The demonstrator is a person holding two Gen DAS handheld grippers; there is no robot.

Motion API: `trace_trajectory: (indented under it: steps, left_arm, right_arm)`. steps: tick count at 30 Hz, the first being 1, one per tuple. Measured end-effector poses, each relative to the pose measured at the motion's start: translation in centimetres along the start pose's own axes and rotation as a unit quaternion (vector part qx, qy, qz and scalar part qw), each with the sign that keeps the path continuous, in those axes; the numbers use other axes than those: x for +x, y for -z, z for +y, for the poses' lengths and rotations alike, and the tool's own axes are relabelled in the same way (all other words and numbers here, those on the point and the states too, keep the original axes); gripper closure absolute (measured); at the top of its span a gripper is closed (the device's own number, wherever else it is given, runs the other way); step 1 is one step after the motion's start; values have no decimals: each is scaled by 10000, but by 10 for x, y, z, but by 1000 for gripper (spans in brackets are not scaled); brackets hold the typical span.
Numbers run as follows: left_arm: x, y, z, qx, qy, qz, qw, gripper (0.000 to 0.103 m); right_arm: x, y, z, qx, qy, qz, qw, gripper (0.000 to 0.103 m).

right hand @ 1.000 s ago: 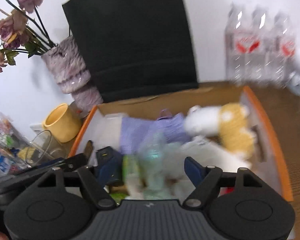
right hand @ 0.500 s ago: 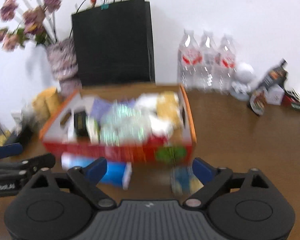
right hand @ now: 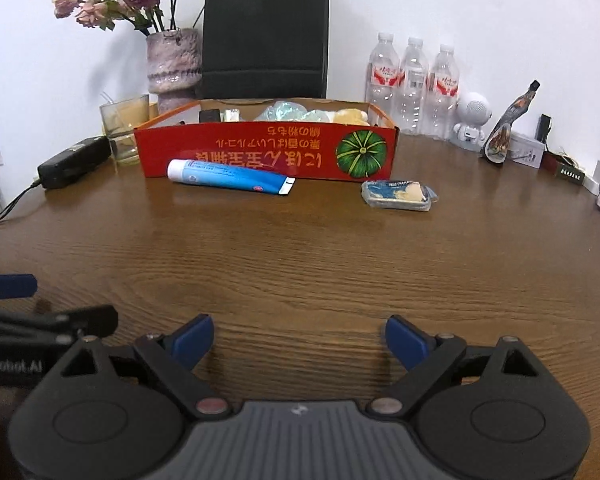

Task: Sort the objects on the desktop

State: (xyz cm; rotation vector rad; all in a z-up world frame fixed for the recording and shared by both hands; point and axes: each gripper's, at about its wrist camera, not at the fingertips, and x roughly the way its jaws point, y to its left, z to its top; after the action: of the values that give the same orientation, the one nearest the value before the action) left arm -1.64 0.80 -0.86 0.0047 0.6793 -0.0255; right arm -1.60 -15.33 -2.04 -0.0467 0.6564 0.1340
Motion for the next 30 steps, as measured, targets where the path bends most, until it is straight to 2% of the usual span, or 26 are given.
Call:
trace_trajectory:
  steps: [9, 30]
  left_arm:
    - [7, 3, 0, 64, -32, 113, 9999, 0]
    - [3, 4, -2, 69, -41, 115, 9999, 0]
  right_arm:
    - [5, 3, -5, 218, 73, 182, 9996, 0]
    - [3, 9, -5, 162, 3, 200, 9997, 0]
